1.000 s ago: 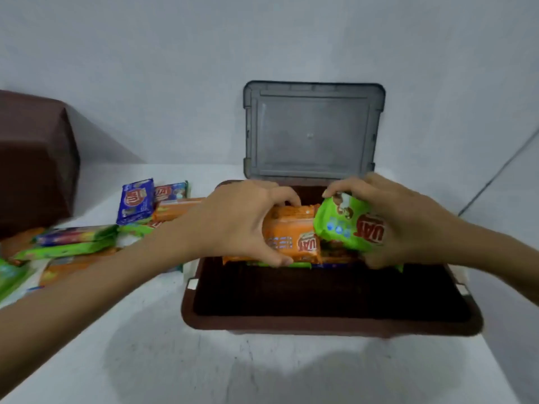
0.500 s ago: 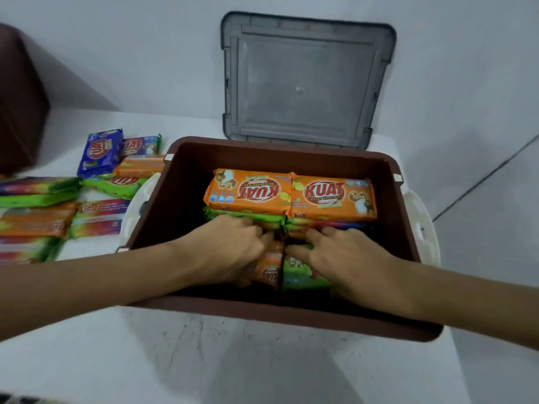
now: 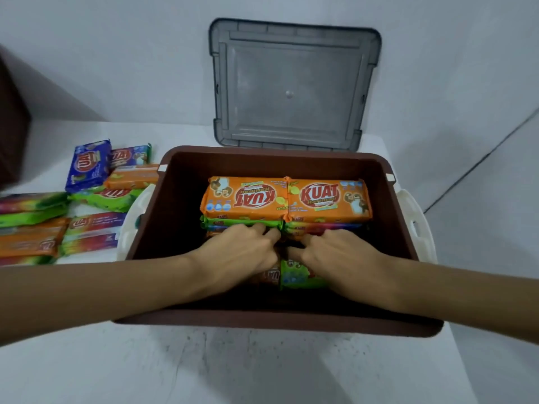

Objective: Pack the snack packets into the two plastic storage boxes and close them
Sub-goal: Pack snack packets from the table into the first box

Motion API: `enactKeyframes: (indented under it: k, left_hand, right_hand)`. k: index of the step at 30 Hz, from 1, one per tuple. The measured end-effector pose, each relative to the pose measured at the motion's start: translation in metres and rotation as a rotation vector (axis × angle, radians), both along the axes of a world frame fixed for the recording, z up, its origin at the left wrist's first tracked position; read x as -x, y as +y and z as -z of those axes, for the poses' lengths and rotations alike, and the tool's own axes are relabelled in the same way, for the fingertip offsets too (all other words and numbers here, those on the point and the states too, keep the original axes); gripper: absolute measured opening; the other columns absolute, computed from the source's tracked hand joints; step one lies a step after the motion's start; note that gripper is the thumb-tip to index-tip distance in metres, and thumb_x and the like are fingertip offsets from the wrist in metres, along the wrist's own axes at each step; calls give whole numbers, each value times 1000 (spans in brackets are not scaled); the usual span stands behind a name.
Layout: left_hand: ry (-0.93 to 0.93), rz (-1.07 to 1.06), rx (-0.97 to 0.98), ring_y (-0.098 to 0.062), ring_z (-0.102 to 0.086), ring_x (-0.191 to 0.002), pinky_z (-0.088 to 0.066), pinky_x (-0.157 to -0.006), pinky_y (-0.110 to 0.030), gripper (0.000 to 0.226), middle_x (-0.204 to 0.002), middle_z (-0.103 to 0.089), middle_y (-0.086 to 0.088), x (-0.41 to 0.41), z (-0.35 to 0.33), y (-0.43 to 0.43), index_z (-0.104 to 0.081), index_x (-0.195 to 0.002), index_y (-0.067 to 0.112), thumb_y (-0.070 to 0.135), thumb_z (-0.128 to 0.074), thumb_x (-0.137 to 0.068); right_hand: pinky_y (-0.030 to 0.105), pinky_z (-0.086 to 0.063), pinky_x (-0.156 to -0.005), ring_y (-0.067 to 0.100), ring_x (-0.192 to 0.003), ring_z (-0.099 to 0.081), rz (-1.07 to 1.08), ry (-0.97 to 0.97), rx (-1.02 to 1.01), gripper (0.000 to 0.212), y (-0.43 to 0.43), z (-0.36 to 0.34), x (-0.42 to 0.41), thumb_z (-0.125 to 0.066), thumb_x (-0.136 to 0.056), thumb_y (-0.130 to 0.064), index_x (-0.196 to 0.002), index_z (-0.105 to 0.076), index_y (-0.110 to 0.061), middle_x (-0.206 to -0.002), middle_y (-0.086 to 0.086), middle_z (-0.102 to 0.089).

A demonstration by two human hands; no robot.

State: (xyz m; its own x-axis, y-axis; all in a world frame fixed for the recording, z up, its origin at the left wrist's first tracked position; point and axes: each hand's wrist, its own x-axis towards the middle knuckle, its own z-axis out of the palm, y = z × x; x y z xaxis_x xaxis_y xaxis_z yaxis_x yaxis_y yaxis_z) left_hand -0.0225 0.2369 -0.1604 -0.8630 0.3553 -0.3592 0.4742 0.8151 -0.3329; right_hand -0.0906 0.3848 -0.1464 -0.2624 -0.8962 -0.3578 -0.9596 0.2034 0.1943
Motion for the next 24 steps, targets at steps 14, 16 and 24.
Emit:
enactKeyframes:
  k: [14,16,24]
  left_hand:
    - [106,-234,-767,-3,-61,-78,-52,-71,-26,30,-89,-68,11,-4,-68,-41,-70,-103,24,45,-57,-86]
    - [253,-290,-884,-2,-63,-76,-52,-68,-21,25,-83,-69,11,-13,-88,-62,-72,-99,21,39,-60,-85]
    - [510,-741,-805,-8,-64,-86,-47,-72,-12,41,-92,-67,4,-88,-107,-174,-68,-104,20,45,-57,-75]
  right_hand:
    - [24,-40,-73,9,-86,-47,106,-274,194,42,-22,-39,10,-58,-86,-28,-127,-47,-29,-106,-6,-57]
    - [23,-42,-72,5,-79,-43,99,-283,297,39,-38,-57,9,-59,-85,-29,-123,-51,-34,-96,-11,-58]
    - [40,-51,-78,15,-87,-61,-101,-421,584,33,-145,-98,-14,-59,-84,-27,-117,-59,-29,-93,-5,-66]
